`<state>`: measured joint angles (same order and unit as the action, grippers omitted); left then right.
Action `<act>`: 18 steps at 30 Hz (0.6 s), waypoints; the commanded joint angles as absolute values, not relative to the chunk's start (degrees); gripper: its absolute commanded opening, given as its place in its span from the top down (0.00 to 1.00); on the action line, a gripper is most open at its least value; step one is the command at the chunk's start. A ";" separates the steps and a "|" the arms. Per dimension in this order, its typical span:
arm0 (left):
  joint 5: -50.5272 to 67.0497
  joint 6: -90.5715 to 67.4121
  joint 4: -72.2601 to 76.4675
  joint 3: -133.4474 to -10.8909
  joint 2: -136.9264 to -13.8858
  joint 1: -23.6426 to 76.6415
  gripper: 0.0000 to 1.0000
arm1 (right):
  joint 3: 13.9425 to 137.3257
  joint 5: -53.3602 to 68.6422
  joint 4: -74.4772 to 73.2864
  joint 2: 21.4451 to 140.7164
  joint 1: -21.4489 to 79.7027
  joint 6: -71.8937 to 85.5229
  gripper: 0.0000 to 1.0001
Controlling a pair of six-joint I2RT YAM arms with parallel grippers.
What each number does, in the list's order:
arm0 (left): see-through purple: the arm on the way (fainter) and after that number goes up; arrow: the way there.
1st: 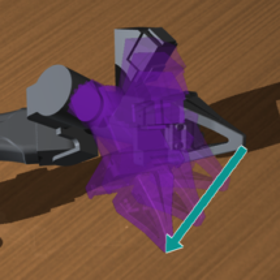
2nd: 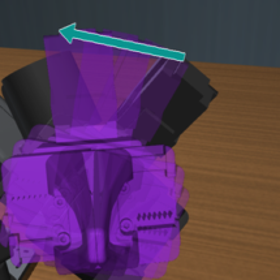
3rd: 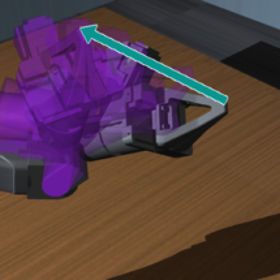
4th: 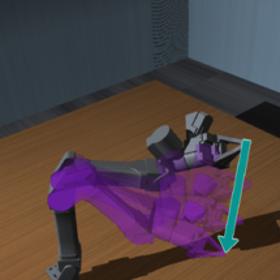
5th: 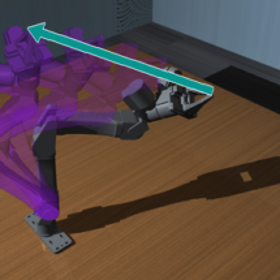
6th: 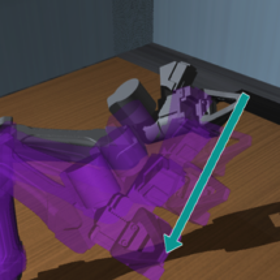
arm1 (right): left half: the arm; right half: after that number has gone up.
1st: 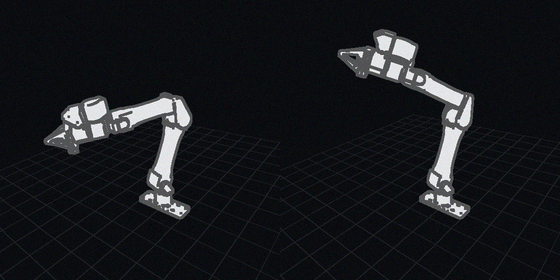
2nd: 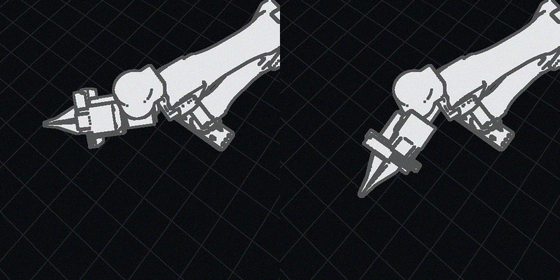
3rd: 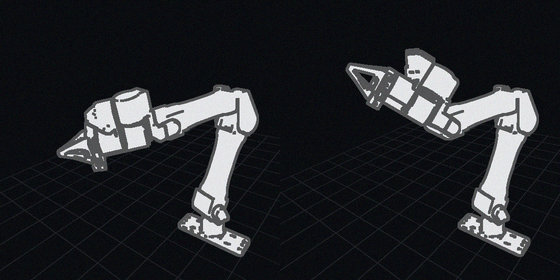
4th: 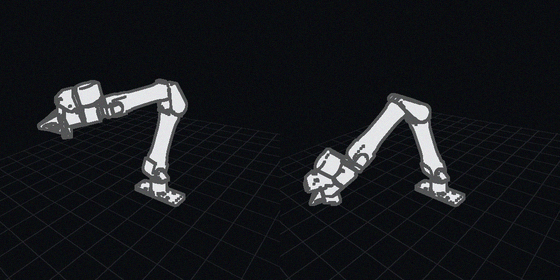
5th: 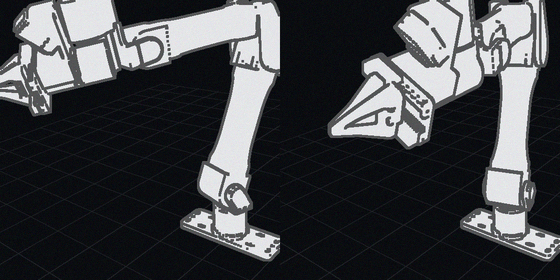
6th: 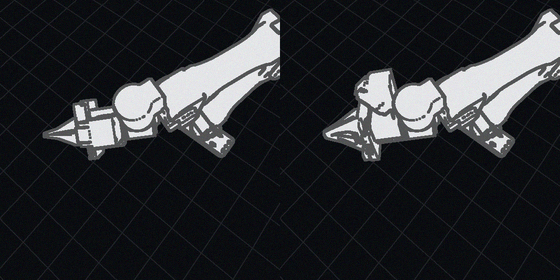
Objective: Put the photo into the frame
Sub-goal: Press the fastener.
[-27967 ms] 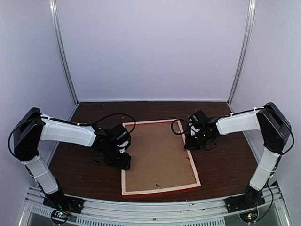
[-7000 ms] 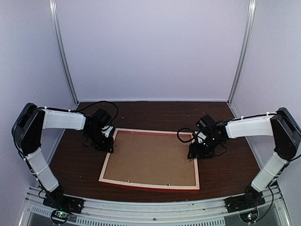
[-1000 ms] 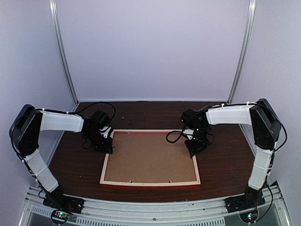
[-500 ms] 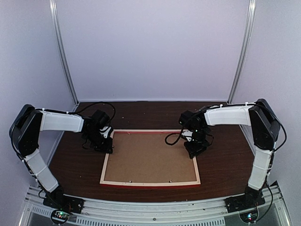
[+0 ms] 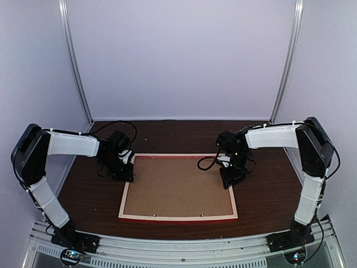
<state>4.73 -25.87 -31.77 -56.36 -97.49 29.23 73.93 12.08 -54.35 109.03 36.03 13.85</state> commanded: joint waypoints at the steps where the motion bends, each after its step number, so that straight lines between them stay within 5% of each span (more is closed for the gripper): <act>1: 4.48 -26.15 -32.17 -55.98 -97.51 29.44 0.65 | 70.70 18.32 -48.28 108.41 34.89 15.19 0.62; 18: 4.45 -26.02 -32.21 -56.16 -97.90 29.44 0.64 | 71.02 11.23 -52.94 105.45 33.86 14.15 0.67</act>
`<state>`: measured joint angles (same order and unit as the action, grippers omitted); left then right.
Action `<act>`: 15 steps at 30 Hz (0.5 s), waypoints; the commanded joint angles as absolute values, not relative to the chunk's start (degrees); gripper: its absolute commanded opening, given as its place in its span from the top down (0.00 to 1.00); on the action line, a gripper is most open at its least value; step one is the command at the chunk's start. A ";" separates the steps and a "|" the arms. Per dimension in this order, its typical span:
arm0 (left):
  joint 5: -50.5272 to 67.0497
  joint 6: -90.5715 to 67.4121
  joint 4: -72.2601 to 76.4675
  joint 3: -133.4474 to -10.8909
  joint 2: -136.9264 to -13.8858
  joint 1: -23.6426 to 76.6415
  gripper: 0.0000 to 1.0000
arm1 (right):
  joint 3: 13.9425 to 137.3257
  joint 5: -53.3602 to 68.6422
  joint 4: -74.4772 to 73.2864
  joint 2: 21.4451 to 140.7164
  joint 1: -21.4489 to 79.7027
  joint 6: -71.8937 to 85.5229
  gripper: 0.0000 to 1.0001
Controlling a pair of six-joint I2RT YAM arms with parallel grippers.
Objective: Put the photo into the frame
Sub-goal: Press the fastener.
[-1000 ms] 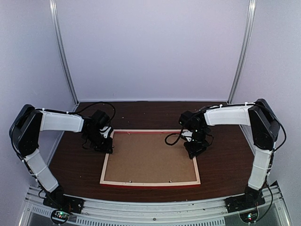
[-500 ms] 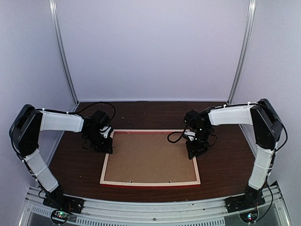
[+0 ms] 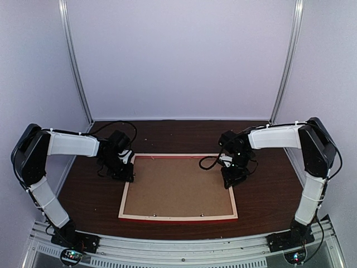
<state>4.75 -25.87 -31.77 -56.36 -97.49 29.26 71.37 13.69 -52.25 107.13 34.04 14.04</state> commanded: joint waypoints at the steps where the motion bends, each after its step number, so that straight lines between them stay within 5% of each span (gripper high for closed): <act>1: 4.48 -26.02 -32.18 -56.10 -97.91 29.50 0.64 | 70.87 11.36 -52.39 105.44 33.84 14.41 0.68; 15: 4.40 -25.92 -32.27 -55.99 -97.91 29.44 0.64 | 69.95 15.54 -44.78 105.66 30.71 17.89 0.65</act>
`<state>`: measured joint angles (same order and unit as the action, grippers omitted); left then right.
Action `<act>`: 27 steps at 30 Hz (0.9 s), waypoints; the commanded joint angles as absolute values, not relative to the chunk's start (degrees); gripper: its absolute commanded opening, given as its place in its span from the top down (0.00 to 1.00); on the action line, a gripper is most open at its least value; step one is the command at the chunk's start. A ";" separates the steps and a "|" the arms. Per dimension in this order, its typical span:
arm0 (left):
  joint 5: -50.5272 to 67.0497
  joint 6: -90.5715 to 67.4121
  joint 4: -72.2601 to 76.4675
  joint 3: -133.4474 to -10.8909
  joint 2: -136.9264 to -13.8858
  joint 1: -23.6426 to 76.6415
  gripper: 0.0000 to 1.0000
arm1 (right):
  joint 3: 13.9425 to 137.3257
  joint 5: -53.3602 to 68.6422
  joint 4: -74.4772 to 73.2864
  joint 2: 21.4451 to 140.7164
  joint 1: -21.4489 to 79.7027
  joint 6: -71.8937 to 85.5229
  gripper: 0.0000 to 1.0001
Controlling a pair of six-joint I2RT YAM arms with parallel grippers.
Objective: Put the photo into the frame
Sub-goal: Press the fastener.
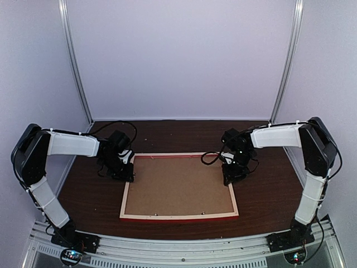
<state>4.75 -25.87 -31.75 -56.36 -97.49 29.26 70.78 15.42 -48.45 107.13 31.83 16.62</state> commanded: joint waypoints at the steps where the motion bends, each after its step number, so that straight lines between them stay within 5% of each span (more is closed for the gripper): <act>1: 4.47 -25.93 -32.30 -55.99 -97.91 29.44 0.64 | 69.70 15.80 -44.36 105.53 30.40 18.07 0.64; 15: 4.83 -26.19 -32.26 -55.38 -97.04 29.77 0.64 | 68.44 15.27 -41.00 105.88 27.43 20.57 0.72; 27: 4.92 -26.36 -32.26 -55.20 -96.94 30.06 0.65 | 66.23 19.60 -35.89 106.88 24.33 23.05 0.64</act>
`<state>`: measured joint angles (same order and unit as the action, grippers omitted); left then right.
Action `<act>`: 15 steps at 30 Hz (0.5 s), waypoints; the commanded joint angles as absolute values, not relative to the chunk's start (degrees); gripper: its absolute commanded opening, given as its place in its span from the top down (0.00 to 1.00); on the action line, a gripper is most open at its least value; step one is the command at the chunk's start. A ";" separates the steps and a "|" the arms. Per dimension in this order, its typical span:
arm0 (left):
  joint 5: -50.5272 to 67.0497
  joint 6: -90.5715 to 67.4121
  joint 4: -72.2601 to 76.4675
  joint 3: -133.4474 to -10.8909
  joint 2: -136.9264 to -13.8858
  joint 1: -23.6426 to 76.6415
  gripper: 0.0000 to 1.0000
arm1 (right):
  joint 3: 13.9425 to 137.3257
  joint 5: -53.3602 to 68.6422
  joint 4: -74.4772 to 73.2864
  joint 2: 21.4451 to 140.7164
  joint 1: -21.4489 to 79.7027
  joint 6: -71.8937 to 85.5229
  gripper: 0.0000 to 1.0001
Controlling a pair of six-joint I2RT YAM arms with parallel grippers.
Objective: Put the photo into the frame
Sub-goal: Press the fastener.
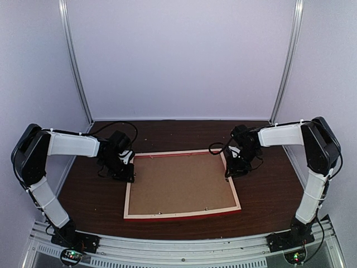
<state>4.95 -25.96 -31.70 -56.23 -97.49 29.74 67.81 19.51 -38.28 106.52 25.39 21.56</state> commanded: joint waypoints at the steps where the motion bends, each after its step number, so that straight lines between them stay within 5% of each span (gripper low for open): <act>1: 4.88 -26.32 -32.32 -55.20 -96.94 30.10 0.65 | 66.11 19.64 -35.72 106.85 24.20 23.11 0.64; 15: 4.87 -26.70 -32.34 -55.62 -96.77 30.62 0.64 | 71.47 9.59 -47.81 107.18 26.39 16.19 0.70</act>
